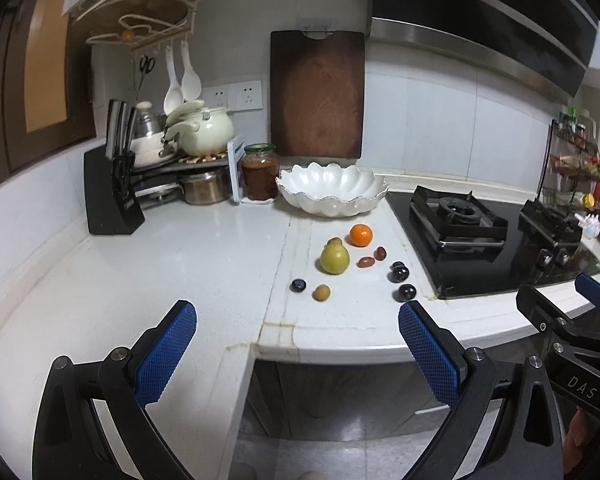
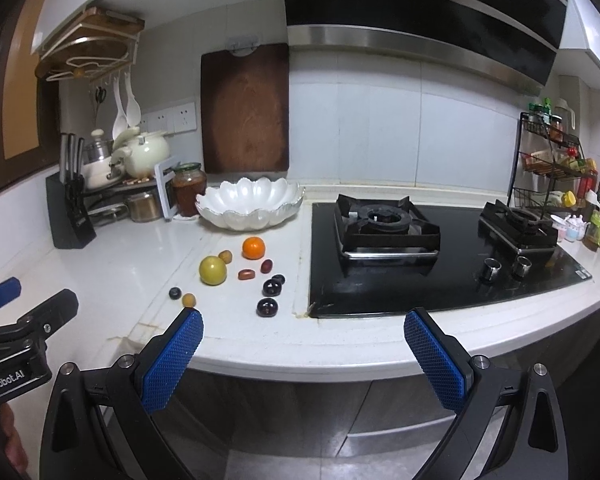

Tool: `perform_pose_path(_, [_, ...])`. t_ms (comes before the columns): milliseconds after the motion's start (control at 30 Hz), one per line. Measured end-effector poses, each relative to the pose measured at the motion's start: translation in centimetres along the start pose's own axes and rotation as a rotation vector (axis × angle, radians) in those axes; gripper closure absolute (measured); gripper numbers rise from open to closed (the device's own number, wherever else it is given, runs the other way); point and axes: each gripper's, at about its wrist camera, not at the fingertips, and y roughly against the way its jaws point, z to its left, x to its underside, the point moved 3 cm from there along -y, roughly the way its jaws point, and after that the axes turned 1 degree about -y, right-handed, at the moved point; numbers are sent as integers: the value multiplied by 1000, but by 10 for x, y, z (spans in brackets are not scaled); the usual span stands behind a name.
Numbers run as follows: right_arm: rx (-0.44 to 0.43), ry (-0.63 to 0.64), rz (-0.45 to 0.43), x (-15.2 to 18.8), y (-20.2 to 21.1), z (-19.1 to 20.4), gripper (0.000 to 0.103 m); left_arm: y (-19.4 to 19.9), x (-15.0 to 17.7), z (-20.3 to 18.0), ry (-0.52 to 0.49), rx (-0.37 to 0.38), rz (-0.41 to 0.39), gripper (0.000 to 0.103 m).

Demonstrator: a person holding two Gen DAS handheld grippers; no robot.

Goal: Organize fruits
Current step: 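Grasp the small tan fruit with the left tool while the right grasps a plum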

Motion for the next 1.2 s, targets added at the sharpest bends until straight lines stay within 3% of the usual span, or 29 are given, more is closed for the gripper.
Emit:
perform_pose_path(167, [7, 6, 27, -3, -27, 3, 1, -26, -9, -4, -43, -2, -5, 1])
perform_pose_path(233, [6, 10, 36, -4, -37, 5, 2, -37, -11, -5, -45, 14, 3, 6])
perform_pose_path(600, [-11, 23, 115, 0, -99, 18, 16, -105, -13, -10, -71, 71, 78, 26])
perform_pose_path(1200, [-63, 12, 270, 25, -193, 40, 40, -196, 13, -20, -94, 151, 235, 45])
